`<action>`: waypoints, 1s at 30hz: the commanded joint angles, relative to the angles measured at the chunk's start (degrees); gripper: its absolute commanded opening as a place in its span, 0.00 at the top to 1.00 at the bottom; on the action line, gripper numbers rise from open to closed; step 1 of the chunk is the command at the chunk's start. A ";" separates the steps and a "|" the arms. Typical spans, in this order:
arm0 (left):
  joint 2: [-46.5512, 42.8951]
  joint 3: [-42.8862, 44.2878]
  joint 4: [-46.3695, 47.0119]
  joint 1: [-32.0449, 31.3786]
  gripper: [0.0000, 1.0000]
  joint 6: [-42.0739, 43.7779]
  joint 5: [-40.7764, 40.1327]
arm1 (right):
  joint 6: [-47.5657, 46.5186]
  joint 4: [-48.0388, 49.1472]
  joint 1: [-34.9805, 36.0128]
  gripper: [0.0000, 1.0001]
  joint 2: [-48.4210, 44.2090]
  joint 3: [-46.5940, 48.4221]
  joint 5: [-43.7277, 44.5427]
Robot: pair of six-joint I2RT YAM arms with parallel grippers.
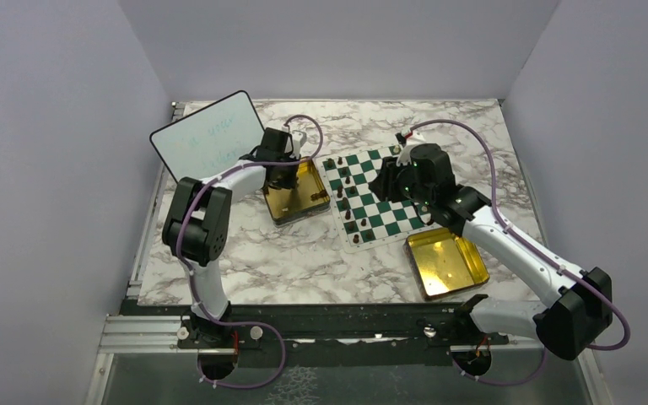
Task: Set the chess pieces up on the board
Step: Pick up the chess piece from the storage box.
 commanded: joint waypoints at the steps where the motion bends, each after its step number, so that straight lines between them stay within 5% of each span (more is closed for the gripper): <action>1: -6.38 1.54 -5.11 0.06 1.00 -2.63 3.51 | 0.53 1.85 -0.14 0.59 -1.20 0.70 -4.73; 17: -21.66 -4.60 -14.67 0.06 1.00 -9.48 18.27 | 0.78 22.47 -0.13 0.60 2.05 -7.41 -19.87; 26: -30.29 -6.66 -11.01 0.06 1.00 -18.66 25.26 | 24.48 43.77 -0.12 0.64 5.16 -11.78 -25.73; 30: -33.48 -7.70 -5.79 0.06 1.00 -25.91 28.08 | 34.55 57.84 -0.14 0.57 6.27 -15.91 -24.57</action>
